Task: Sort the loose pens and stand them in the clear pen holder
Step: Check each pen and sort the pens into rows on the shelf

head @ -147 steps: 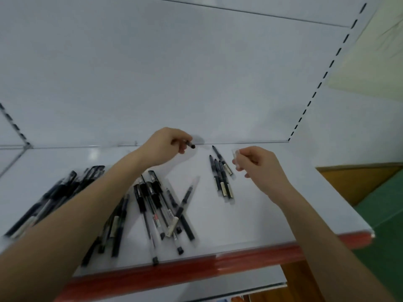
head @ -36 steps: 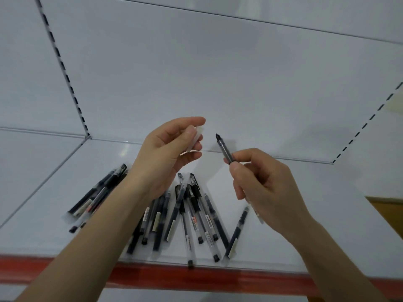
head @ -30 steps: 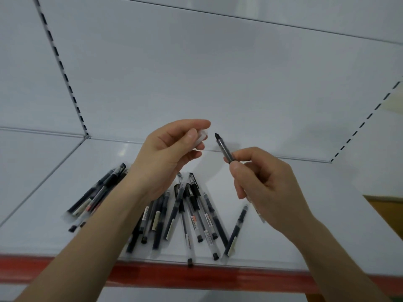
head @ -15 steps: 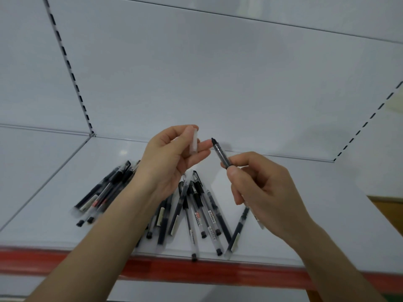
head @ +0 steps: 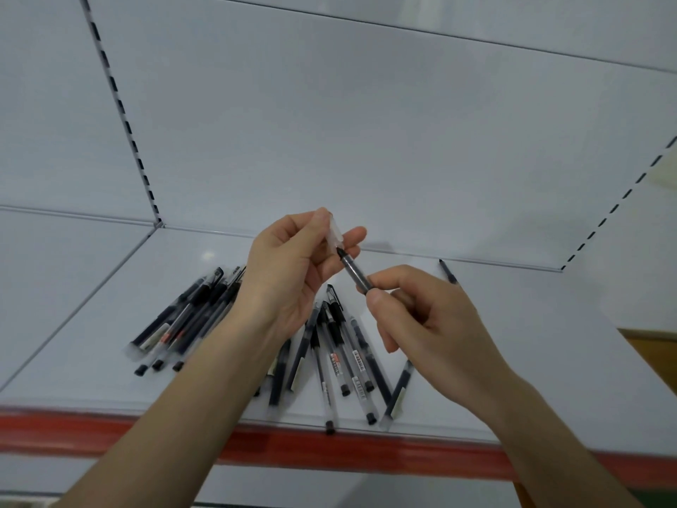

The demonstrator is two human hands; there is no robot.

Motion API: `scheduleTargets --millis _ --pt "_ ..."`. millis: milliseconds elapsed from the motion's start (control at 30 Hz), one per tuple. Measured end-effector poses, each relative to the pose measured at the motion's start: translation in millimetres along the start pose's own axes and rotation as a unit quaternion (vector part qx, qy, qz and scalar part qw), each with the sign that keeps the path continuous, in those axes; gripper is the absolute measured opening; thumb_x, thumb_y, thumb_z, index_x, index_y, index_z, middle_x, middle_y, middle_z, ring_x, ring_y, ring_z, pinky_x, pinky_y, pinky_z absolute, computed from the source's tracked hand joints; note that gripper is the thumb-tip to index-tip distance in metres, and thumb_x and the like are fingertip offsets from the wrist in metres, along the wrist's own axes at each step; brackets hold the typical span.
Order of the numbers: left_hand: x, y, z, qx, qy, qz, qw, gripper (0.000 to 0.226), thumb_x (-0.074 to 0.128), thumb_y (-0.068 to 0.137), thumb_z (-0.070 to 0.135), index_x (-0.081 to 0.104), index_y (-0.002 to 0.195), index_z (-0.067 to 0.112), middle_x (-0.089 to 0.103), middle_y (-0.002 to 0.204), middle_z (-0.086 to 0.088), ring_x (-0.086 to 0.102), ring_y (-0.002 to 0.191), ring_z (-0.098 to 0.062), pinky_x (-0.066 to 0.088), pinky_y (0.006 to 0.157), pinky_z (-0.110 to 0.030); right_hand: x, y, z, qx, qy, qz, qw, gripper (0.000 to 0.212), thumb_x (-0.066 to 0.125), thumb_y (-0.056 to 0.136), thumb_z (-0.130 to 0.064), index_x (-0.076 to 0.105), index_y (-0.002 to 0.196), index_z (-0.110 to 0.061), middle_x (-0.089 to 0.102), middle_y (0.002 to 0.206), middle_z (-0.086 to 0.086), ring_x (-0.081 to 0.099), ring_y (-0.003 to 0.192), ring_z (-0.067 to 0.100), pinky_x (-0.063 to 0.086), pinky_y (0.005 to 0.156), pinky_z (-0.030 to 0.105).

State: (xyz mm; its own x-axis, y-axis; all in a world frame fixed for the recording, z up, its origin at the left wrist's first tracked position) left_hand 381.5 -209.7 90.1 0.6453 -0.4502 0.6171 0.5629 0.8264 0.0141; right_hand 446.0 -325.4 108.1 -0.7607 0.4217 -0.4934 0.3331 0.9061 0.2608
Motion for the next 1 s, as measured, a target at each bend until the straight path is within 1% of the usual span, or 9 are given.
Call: scheduleTargets --millis 133,233,333,433,533,667,800,900,1000 --pt "-1.2 -0.5 -0.5 0.005 -0.006 0.004 1.000 0.017 0.050 0.092 0.009 0.054 0.077 0.004 0.060 0.054 -0.003 0.071 0.066 -0.013 0.059 0.066 -0.024 0.4 -1.2 1.6 0.015 -0.001 0.002 1.000 0.019 0.052 0.088 -0.018 0.058 0.075 -0.030 0.052 0.053 0.012 0.039 0.042 0.007 0.034 0.044 0.013" --pt "0.1 -1.8 -3.0 0.013 0.010 -0.007 1.000 0.012 0.051 0.092 0.011 0.055 0.083 0.004 0.062 0.055 -0.001 0.072 0.068 -0.016 0.059 0.067 -0.025 0.2 -0.5 3.6 0.022 -0.001 0.005 1.000 0.017 0.052 0.089 -0.018 0.059 0.076 -0.028 0.052 0.051 0.010 0.039 0.042 0.005 0.034 0.043 0.011" --pt "0.3 -3.4 -1.0 0.061 0.078 -0.015 0.995 0.007 0.054 0.090 0.012 0.057 0.085 0.008 0.064 0.064 -0.002 0.070 0.072 -0.018 0.058 0.071 -0.026 -2.6 1.1 8.0 0.032 0.017 0.020 0.999 0.015 0.051 0.089 -0.016 0.062 0.079 -0.021 0.049 0.046 0.000 0.042 0.042 0.006 0.035 0.043 0.009" --pt "0.5 -5.3 0.6 0.108 0.144 -0.017 0.984 0.005 0.058 0.087 0.012 0.062 0.083 0.012 0.067 0.072 -0.002 0.065 0.075 -0.015 0.056 0.078 -0.031 -6.4 1.8 11.5 0.037 0.049 0.038 0.997 0.014 0.053 0.089 -0.014 0.064 0.080 -0.013 0.048 0.044 -0.003 0.042 0.039 0.002 0.034 0.044 0.007" --pt "2.3 -5.4 -1.4 0.125 0.141 -0.018 0.982 0.006 0.060 0.085 0.009 0.063 0.081 0.013 0.070 0.069 0.002 0.066 0.076 -0.013 0.056 0.079 -0.032 -8.2 1.5 13.5 0.036 0.067 0.046 0.996 0.016 0.054 0.090 -0.015 0.064 0.080 -0.010 0.050 0.043 -0.004 0.044 0.038 0.001 0.034 0.045 0.006" --pt "8.2 -6.6 -6.3 0.133 0.126 -0.032 0.983 0.008 0.061 0.084 0.006 0.063 0.081 0.013 0.069 0.067 0.001 0.067 0.074 -0.013 0.056 0.074 -0.027 -9.0 -0.2 19.3 0.043 0.079 0.063 0.994 0.016 0.053 0.090 -0.015 0.064 0.079 -0.010 0.051 0.044 -0.004 0.044 0.037 0.002 0.034 0.043 0.006" --pt "7.5 -1.2 -16.3 0.124 0.141 -0.032 0.982 0.006 0.062 0.084 0.008 0.064 0.082 0.013 0.068 0.068 0.001 0.065 0.072 -0.013 0.056 0.071 -0.025 -8.3 -1.0 30.9 0.059 0.055 0.052 0.995 0.016 0.051 0.091 -0.020 0.063 0.083 -0.015 0.056 0.047 -0.004 0.048 0.042 0.002 0.038 0.048 0.009" --pt "3.8 7.0 -34.0 0.097 0.245 -0.034 0.964 0.003 0.063 0.085 0.013 0.062 0.085 0.010 0.067 0.069 -0.003 0.064 0.063 -0.009 0.053 0.061 -0.020 -12.8 -2.0 53.3 0.114 0.033 0.024 0.993 0.018 0.050 0.092 -0.026 0.063 0.086 -0.016 0.060 0.049 -0.005 0.048 0.046 0.006 0.042 0.050 0.015" --pt "2.1 18.9 -53.8 0.073 0.358 -0.049 0.930 0.009 0.064 0.085 0.014 0.061 0.083 0.006 0.065 0.066 -0.004 0.060 0.050 -0.001 0.046 0.050 -0.014 -18.5 -7.7 74.7 0.135 -0.065 -0.006 0.989 0.024 0.048 0.093 -0.029 0.063 0.081 -0.014 0.064 0.058 -0.001 0.052 0.047 0.001 0.041 0.053 0.011"
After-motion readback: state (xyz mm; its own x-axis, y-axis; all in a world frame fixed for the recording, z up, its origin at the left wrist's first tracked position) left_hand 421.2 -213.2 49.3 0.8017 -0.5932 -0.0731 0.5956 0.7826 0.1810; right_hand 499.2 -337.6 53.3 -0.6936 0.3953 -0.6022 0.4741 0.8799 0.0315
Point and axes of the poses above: each hand's wrist, its own y-axis towards the middle knuckle, its own x-axis out of the palm, z = x × y, the point moved 6 cm from there along y, towards the middle knuckle
